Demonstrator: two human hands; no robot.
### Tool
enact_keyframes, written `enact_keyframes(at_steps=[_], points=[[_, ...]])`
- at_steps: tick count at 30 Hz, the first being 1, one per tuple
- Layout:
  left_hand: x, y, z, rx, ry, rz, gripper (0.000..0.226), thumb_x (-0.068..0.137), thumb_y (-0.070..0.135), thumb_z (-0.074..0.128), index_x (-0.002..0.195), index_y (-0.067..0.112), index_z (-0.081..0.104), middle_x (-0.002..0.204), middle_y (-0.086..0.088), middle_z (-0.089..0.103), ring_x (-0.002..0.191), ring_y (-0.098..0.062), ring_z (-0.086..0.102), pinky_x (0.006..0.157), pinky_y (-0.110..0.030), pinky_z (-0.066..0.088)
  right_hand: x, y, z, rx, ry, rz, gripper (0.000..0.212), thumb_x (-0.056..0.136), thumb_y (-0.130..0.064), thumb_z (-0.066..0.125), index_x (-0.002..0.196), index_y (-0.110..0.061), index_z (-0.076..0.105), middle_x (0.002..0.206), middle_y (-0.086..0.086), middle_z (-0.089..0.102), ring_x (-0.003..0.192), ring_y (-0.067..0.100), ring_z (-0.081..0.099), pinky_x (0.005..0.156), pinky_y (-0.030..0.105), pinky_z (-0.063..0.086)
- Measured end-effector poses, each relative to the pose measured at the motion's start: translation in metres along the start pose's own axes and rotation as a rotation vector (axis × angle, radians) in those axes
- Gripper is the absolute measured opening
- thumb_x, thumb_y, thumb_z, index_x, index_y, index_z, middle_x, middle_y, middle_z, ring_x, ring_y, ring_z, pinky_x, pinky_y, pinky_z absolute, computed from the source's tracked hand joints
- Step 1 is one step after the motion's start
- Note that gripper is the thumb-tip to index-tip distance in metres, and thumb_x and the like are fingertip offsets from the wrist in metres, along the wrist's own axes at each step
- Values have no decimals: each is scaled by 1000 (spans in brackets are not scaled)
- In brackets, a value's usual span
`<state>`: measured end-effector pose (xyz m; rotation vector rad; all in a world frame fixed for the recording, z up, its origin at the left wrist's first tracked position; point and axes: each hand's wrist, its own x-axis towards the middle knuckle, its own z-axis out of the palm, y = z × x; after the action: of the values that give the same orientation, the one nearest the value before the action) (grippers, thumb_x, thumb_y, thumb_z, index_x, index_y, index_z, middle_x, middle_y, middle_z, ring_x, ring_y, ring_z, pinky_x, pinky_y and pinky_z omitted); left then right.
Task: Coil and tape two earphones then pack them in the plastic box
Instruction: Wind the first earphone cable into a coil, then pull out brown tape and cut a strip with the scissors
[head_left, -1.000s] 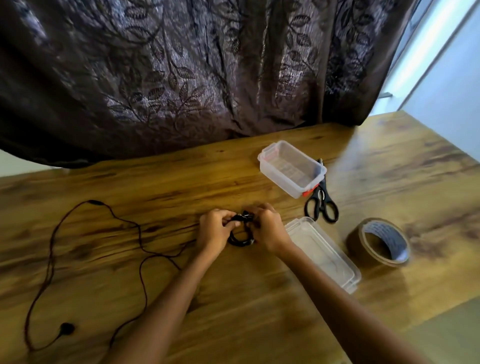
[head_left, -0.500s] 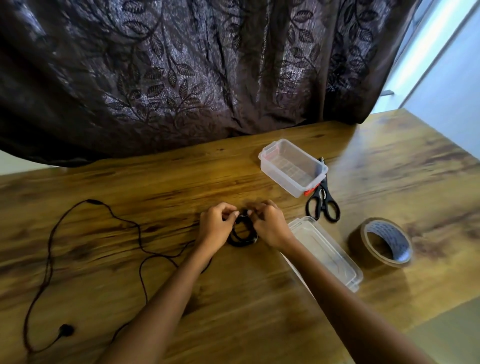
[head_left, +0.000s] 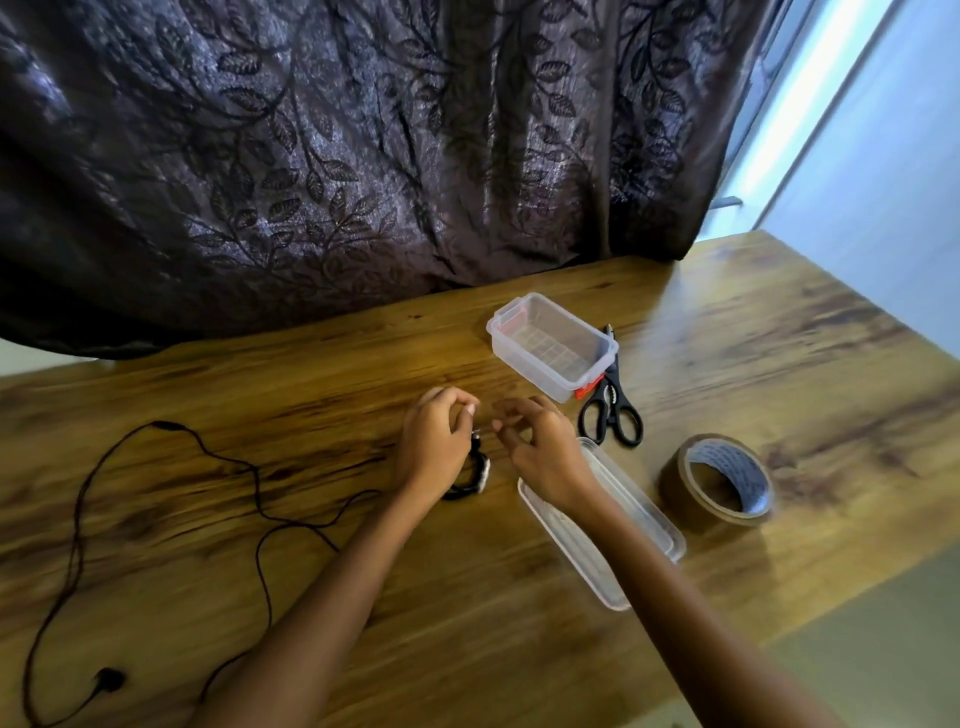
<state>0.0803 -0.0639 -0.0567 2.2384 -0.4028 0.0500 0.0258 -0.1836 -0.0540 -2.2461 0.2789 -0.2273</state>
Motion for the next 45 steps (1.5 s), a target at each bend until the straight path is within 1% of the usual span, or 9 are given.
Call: enact_keyframes(at_steps=[3,8,16,23,28,34,37,40,45], points=[[-1,26,9,-55,-12,59,14,90,16,52,93,15,66,102,-1,62,98,-16,55,78,-25,40,-15,3,-29,-5,71,-22,26,91,-15,55,116,-10,59,109,-4,50,93,7,51,74,6,39],[-10,60,28,-121,-52,121,14,89,14,54,90,9,66,98,-5,64,94,-18,57,74,-24,40,-49,41,-78,-140,213,64,29,90,-18,55,119,-13,57,115,4,54,102,20,55,87,34,48],[-34,94,53,-173,-113,182,13,88,13,55,91,12,67,95,-3,64,93,-18,59,78,-29,46,-94,94,-113,-429,144,244,49,83,-28,64,126,-8,49,124,12,54,115,26,47,97,35,38],[-49,106,60,-208,-135,190,12,88,12,56,89,13,68,92,-3,67,84,-15,61,74,-31,51,-101,96,-118,-535,104,176,14,87,-18,55,85,-8,64,92,9,67,88,25,59,98,36,40],[-54,110,58,-216,-137,187,12,88,13,57,91,14,68,92,-1,69,83,-11,61,69,-22,49,-103,91,-129,-293,276,144,8,82,-10,59,81,-7,66,84,10,67,77,25,59,69,36,49],[-56,127,43,-339,-160,53,11,89,23,57,97,19,65,89,9,64,86,-5,60,69,-13,46,-96,57,-141,173,377,44,26,85,-8,62,110,-10,66,101,5,69,89,15,64,78,24,53],[-58,145,28,-628,-269,-63,12,91,22,55,95,17,66,93,0,69,91,-14,65,79,-23,51,-96,29,-143,479,347,-38,23,86,-4,60,104,-17,66,94,6,71,87,14,68,75,24,55],[-64,159,9,-927,-358,-108,18,92,18,51,95,12,67,85,-3,73,79,-15,68,73,-26,56,-101,3,-143,683,282,-129,26,86,1,57,98,-20,65,89,-2,71,84,9,67,71,19,53],[-69,159,-14,-949,-306,-25,23,83,11,62,106,16,65,106,-6,71,101,-20,66,90,-36,51,-104,-18,-139,837,227,-196,25,84,2,56,101,-14,65,81,0,70,71,4,62,61,16,50]])
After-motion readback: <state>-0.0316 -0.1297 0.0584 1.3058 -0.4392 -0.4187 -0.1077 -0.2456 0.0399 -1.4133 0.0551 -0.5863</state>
